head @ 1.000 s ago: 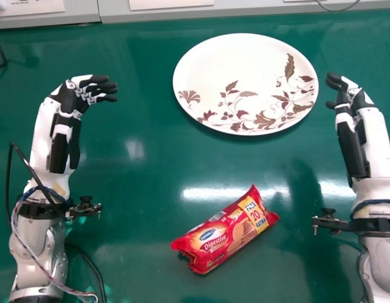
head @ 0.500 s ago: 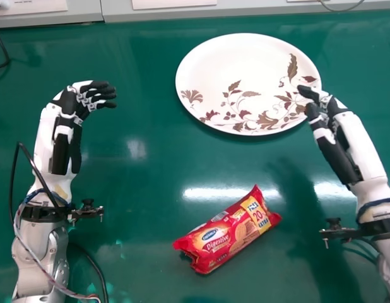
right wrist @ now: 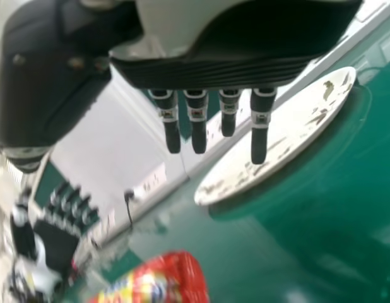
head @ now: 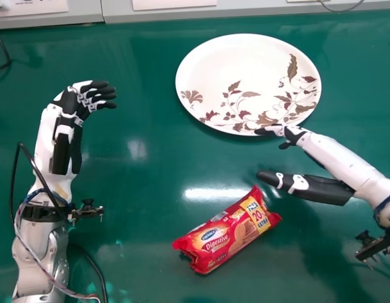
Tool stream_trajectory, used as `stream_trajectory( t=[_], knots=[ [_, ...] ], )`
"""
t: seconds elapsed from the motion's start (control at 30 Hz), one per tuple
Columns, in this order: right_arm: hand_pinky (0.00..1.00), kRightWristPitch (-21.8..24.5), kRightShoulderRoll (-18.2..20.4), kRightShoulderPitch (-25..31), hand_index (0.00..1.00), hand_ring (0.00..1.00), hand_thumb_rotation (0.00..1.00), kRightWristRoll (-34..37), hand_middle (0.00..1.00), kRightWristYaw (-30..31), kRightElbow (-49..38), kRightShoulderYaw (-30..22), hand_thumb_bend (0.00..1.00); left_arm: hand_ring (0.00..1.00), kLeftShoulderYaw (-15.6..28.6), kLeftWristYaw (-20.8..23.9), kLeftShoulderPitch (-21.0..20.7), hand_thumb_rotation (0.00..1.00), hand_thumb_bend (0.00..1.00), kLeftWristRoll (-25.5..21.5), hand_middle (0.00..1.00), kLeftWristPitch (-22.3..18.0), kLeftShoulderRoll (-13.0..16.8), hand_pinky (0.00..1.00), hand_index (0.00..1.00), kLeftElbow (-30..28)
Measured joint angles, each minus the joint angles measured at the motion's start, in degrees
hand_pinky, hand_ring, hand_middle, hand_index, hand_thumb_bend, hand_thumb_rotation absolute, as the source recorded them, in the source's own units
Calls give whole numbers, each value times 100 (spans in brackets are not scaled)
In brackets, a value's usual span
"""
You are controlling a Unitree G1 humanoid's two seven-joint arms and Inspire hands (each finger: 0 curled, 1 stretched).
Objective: Pick up biscuit and place it in the plate
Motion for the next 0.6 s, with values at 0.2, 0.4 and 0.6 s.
stream_trajectory(
  t=[0.2, 0.4, 0.6],
  knots=[
    [81, -747, -351, -187, 94, 92, 40, -418, 93, 134, 68, 219, 100, 69, 2, -3, 3, 31, 65, -7, 69, 71, 8, 60, 71, -8],
    [81, -1308, -557, -468, 97, 95, 42, -624, 97, 239, 350, 545, 100, 70, 2, -11, 4, 28, 65, -18, 70, 116, 11, 61, 73, -17],
    [85, -1594, -719, -632, 99, 97, 46, -722, 99, 356, 485, 734, 100, 71, 3, -3, 7, 30, 67, -11, 70, 216, 17, 61, 73, -42]
  ],
)
